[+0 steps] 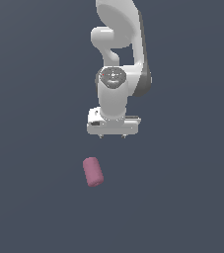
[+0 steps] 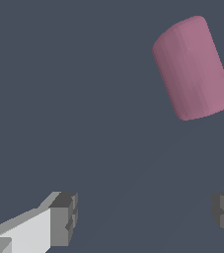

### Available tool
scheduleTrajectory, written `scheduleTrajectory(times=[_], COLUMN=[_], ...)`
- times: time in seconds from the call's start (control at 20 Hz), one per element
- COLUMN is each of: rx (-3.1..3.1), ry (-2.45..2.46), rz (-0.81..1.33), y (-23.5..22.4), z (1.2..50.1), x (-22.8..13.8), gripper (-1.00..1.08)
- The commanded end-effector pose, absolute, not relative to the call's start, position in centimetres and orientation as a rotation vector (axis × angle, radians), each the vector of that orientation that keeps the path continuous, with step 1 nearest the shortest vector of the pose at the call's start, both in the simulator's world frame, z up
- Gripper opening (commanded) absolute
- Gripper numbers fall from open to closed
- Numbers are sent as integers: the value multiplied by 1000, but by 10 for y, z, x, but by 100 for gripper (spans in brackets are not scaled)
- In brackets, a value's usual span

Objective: Pick up the object and move it to a goal position.

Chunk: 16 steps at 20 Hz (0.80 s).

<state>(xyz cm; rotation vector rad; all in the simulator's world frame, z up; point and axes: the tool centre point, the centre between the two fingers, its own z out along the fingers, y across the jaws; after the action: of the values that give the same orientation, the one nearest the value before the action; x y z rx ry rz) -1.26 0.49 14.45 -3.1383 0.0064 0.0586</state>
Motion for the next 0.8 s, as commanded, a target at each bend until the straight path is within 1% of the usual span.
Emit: scheduleTrajectory(times=[0.0, 0.45, 0.75], rx=[-3138, -3153, -3153], ry=[6, -26, -34], rz=[59, 14, 15], y=[5, 15, 13], z=[144, 160, 159], x=[-13, -9, -7], gripper=[100, 100, 100])
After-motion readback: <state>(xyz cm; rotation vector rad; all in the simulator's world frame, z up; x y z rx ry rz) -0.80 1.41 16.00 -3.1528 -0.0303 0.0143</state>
